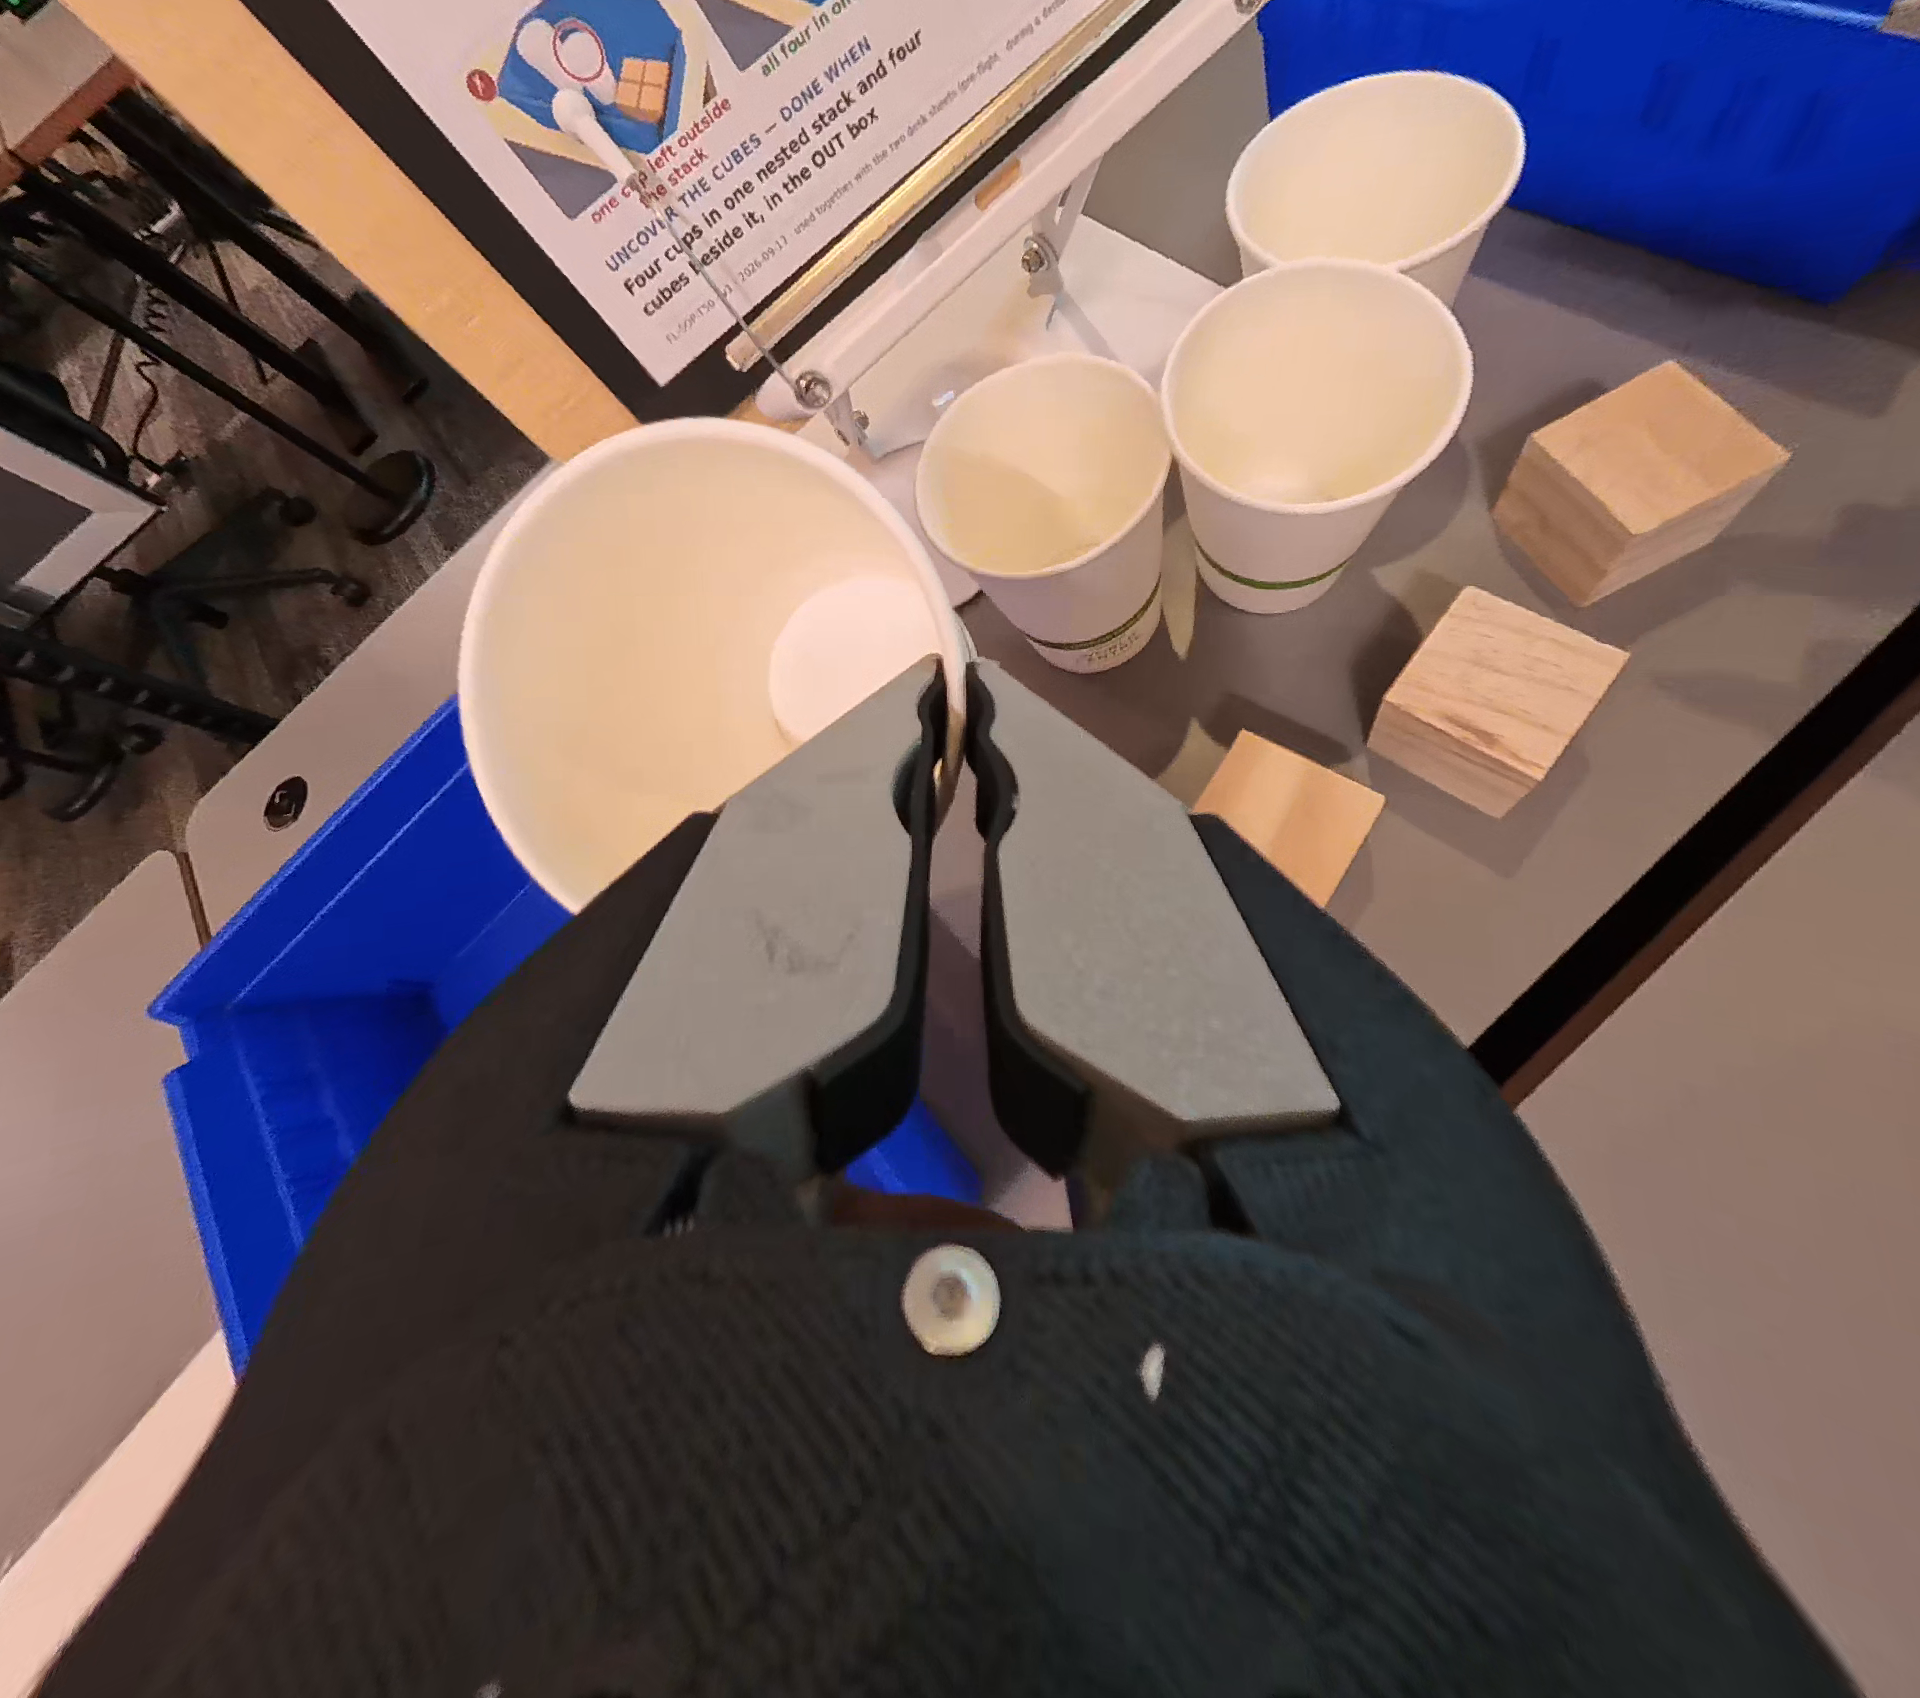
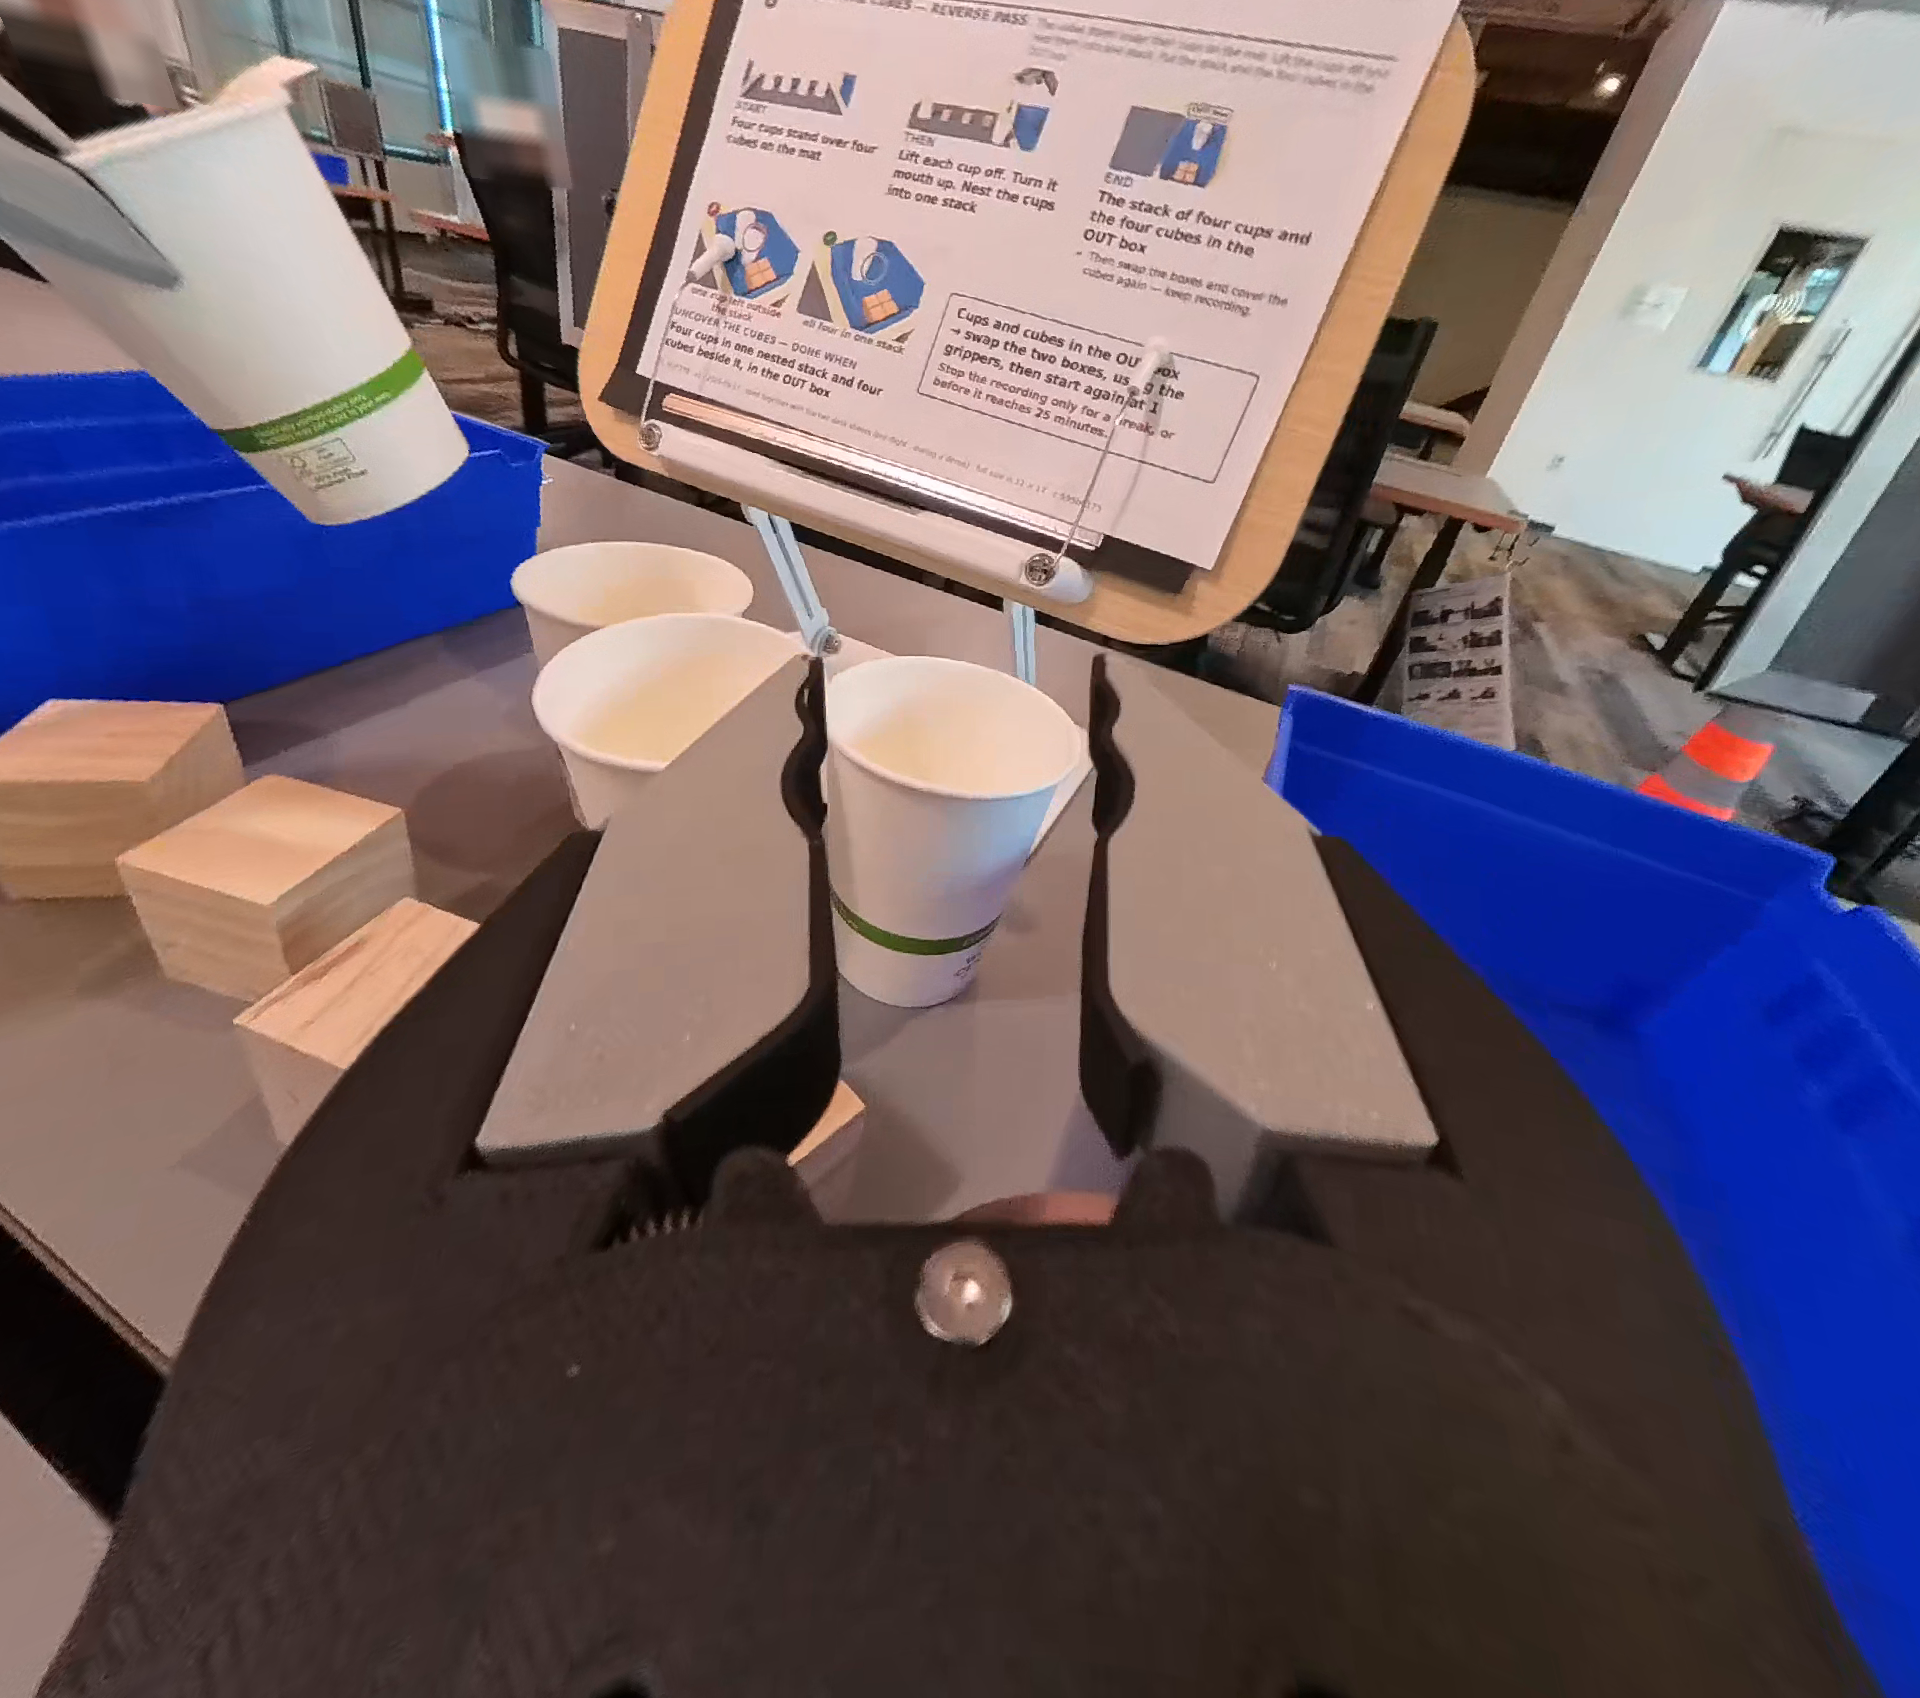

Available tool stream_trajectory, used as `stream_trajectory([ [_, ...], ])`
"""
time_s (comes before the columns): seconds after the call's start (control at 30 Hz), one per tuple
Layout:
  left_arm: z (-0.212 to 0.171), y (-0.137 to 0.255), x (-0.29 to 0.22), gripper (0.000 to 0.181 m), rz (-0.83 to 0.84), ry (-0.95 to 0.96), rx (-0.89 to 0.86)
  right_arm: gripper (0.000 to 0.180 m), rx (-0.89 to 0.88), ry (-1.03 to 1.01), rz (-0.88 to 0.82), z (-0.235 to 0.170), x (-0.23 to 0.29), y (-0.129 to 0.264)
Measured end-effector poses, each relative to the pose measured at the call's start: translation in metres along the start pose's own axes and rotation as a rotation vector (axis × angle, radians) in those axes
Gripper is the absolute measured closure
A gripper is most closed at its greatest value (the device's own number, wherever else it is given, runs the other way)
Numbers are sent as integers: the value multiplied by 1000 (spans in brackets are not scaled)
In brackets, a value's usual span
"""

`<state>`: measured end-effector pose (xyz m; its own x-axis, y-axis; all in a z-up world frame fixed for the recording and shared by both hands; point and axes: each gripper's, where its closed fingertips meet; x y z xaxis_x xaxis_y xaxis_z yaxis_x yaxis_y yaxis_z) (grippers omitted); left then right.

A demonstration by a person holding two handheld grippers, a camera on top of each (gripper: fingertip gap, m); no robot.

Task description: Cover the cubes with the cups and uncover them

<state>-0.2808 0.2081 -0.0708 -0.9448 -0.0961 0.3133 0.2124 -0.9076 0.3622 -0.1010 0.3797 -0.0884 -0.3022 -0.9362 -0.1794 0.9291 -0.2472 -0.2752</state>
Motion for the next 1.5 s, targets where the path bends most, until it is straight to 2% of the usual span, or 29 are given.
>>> stream_trajectory([
  [0.17, 9, 0, -13, 181, -21, -11, -31, 131, -5, -5, -3, 1, -1, 0],
  [0.33, 5, -1, -21, 181, -32, -42, -8, 135, -15, 53, 110, 2, 24, -1],
  [0.47, 8, 1, -22, 181, -36, -31, -20, 133, 5, 137, 61, 0, 19, -2],
  [0.67, 7, 1, -27, 181, -45, -40, -16, 133, 7, 46, 19, -1, 4, 0],
  [1.0, 28, 3, -36, 181, -69, -16, -83, 133, 18, 47, 27, -3, 6, -1],
  [1.27, 31, 2, -49, 181, -99, -22, -94, 133, 37, 56, 37, -8, 9, -2],
  [1.5, 38, -1, -66, 181, -133, -21, -119, 133, 50, -8, 8, -12, -2, -1],
])
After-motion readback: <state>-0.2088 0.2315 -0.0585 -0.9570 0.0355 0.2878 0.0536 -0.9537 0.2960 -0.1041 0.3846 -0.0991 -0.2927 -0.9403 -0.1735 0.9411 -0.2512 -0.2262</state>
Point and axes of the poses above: each gripper's, where its closed fingertips meet, y back along the fingers, z out of its top, x = y × z across the jaws, and after that the axes turned 14 degrees about -x, right-handed
